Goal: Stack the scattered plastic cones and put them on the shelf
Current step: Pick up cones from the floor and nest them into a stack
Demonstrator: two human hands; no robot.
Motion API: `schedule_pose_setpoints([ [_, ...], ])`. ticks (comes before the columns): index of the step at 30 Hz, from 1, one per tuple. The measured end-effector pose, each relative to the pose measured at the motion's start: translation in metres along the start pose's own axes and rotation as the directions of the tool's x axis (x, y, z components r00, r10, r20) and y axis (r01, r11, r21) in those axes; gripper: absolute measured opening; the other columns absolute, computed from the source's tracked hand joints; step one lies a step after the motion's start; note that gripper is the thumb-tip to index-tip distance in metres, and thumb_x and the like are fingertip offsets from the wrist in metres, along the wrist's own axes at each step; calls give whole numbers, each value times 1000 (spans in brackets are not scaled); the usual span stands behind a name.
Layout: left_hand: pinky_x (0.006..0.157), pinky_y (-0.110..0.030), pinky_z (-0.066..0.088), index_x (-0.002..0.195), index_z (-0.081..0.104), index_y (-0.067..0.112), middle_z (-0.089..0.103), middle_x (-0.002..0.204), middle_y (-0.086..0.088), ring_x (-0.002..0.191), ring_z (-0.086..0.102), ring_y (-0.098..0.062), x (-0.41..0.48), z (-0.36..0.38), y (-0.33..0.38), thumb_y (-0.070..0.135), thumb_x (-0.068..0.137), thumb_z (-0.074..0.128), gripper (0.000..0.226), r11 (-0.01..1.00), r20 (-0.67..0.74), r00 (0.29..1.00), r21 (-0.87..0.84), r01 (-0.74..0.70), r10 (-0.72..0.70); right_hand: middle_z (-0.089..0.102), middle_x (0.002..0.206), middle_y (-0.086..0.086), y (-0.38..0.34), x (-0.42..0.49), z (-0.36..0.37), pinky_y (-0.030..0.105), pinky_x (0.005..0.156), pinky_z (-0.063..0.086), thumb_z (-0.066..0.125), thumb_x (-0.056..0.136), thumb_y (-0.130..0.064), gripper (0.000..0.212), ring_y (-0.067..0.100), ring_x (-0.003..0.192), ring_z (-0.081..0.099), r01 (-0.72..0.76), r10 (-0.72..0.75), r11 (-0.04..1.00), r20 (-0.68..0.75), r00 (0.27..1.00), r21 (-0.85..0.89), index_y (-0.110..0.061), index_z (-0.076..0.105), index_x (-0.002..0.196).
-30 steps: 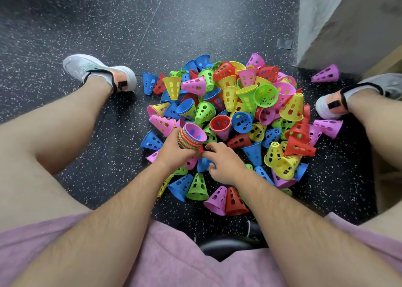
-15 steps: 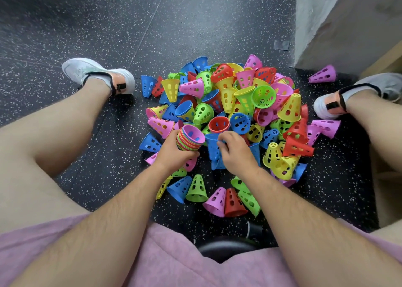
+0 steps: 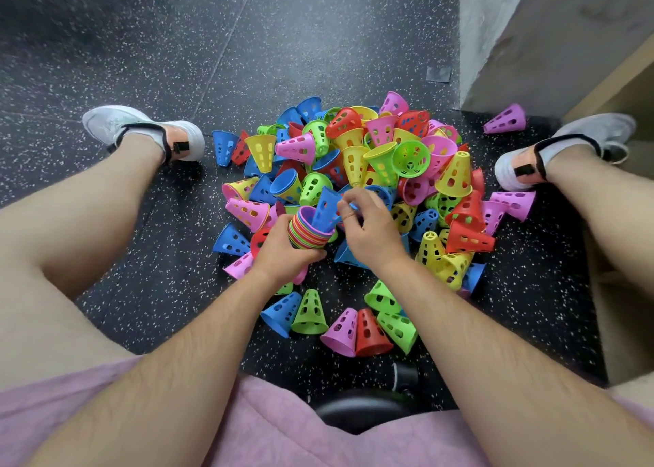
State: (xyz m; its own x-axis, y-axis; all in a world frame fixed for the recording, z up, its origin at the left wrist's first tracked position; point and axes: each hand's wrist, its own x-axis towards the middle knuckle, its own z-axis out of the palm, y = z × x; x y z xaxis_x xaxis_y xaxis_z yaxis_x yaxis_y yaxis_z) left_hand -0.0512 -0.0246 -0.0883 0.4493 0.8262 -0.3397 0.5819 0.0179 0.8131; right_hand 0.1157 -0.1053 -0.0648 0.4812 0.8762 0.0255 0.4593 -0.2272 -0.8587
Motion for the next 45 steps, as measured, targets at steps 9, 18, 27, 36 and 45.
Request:
schedule_pose_setpoints([
  [9,79,-30,54,122,54,22,69,104,7,93,68,-7,4,-2,3,20,67,92,67,1000,-21,1000,-27,-3,3,62,108,-5,3,-1,17,31,87,45,42,104,-30,21,12,102,57,-94,85,994,169,982,47,-21,57,115],
  [18,74,-24,49,126,51,23,67,107,4,94,66,-8,4,0,6,16,73,89,65,999,63,998,-46,7,-4,42,144,2,58,-10,13,44,111,36,50,97,-12,39,26,133,36,56,180,852,392,902,-520,-23,60,133],
  [27,76,-27,52,124,52,24,67,106,3,92,67,-10,0,1,6,17,73,89,64,1000,68,998,-25,-2,4,51,113,5,63,-9,19,44,91,45,50,104,-24,16,28,107,48,53,89,907,313,946,-418,-14,60,109],
  [36,78,-29,53,125,51,23,68,105,1,93,68,-12,4,1,1,22,72,91,66,998,31,999,-57,39,-37,54,96,-2,48,-4,-9,24,77,35,46,105,-24,18,15,91,49,-4,-3,993,-54,999,-114,-12,60,106],
  [45,76,-25,52,127,51,21,67,106,2,94,68,-10,2,2,5,20,72,91,68,999,45,999,-47,9,-7,61,98,1,13,13,-3,21,77,38,51,104,-22,18,13,88,53,24,-25,1000,-267,963,-7,-10,63,110],
])
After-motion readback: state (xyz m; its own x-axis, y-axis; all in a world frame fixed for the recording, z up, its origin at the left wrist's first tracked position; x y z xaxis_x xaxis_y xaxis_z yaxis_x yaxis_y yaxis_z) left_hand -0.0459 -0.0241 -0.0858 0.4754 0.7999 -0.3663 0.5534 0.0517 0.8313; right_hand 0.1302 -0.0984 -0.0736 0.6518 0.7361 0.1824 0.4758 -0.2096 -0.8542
